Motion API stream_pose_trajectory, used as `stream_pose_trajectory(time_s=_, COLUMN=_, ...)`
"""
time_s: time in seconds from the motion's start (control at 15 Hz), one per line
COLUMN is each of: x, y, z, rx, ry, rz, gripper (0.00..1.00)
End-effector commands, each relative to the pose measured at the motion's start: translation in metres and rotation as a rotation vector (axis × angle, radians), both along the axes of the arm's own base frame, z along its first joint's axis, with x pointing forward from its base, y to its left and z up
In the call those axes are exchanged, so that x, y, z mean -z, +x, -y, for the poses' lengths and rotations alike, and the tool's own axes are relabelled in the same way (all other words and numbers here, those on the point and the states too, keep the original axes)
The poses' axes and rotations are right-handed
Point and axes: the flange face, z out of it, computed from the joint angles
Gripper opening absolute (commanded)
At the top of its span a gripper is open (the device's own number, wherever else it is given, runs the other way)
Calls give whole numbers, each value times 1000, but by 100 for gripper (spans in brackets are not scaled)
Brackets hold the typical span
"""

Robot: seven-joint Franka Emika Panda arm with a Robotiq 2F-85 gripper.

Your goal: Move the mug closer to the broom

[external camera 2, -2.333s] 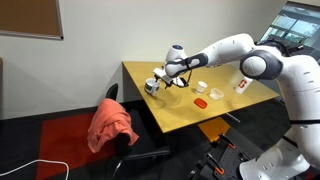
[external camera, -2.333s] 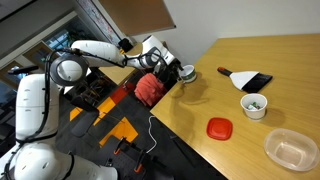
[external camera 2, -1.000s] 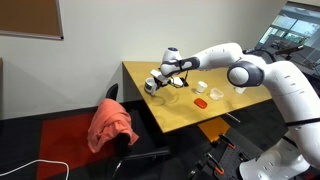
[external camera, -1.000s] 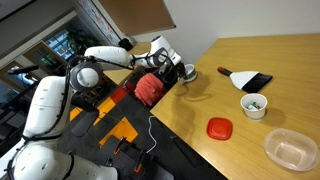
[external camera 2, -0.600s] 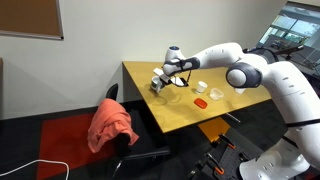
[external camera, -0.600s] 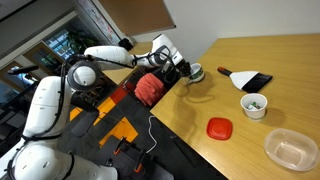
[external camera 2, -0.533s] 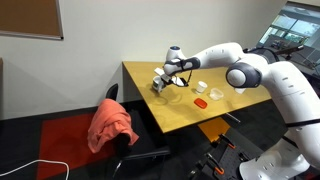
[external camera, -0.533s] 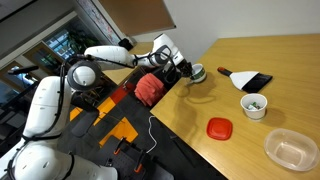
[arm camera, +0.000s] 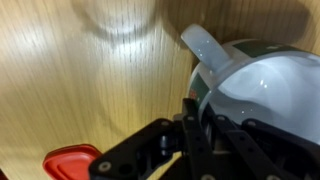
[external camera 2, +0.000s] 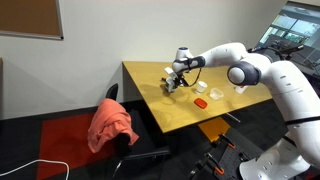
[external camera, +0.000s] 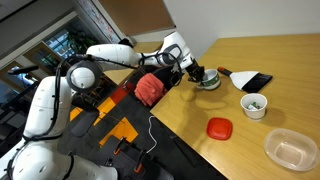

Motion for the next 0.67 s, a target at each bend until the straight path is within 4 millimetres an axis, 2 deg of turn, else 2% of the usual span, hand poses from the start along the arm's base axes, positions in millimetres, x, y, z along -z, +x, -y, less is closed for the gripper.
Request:
stream_pose_trajectory(time_s=0.0, x=-8, y=-11, z=40, rx=144, ry=24, rz=23, gripper=2)
stream_pose_trajectory(time_s=0.33, x=-4, y=-36, z=94, rx=297, ry=47, rz=41, gripper=2)
stream_pose_trajectory(time_s=0.6, x=-3, y=-47, z=114, rx=367, ry=53, rz=52, gripper=2)
